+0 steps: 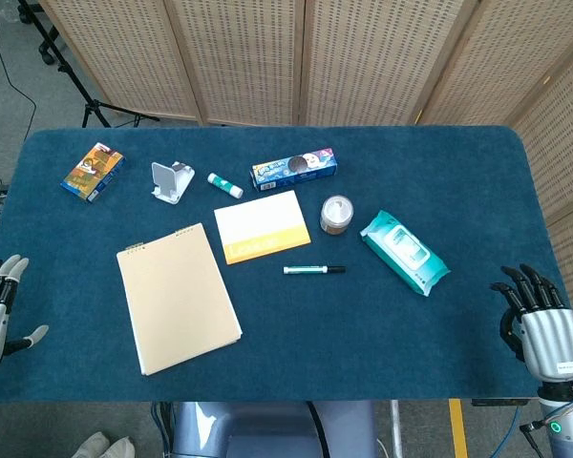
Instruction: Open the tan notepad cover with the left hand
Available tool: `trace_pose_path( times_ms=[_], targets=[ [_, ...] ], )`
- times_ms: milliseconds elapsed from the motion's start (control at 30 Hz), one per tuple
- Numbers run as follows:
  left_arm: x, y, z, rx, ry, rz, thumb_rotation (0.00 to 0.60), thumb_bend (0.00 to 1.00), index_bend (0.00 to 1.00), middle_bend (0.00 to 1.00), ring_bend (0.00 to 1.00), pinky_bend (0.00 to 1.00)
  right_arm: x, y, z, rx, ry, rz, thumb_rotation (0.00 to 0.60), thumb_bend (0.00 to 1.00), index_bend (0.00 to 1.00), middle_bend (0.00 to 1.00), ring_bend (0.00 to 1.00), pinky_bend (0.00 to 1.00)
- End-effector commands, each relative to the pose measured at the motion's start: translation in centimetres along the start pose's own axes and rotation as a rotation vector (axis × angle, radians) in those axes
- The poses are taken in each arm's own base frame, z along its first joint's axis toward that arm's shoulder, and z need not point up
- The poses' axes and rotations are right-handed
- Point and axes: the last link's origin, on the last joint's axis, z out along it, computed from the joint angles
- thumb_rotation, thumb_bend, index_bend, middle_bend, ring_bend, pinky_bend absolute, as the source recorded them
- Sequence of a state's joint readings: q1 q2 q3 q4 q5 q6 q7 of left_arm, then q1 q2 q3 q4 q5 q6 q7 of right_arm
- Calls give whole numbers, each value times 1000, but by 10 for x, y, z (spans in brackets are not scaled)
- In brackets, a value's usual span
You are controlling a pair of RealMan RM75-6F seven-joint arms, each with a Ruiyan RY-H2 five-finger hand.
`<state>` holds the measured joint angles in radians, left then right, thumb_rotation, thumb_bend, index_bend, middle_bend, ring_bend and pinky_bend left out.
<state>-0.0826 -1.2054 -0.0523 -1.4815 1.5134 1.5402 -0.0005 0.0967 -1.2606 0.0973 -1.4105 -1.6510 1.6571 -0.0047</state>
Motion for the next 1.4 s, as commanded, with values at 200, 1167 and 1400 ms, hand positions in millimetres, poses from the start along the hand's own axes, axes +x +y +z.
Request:
trace_pose_path(
  times_ms=[200, 1167, 1400],
  targets=[
    [-2, -1, -4, -2, -9, 4, 600, 0, 0, 0, 0, 0, 0, -1, 0, -11, -52, 31, 600, 0, 166, 71, 0, 0],
    [-88, 71, -34, -507, -330, -35, 600, 22, 0, 0, 0, 0, 7, 9, 1, -44, -52, 64, 600, 0, 166, 66, 0, 0],
    [-95, 76, -34, -520, -351, -34, 600, 23, 0, 0, 0, 0, 7, 8, 1, -44, -57, 62, 600, 0, 166, 66, 0, 0]
  ],
)
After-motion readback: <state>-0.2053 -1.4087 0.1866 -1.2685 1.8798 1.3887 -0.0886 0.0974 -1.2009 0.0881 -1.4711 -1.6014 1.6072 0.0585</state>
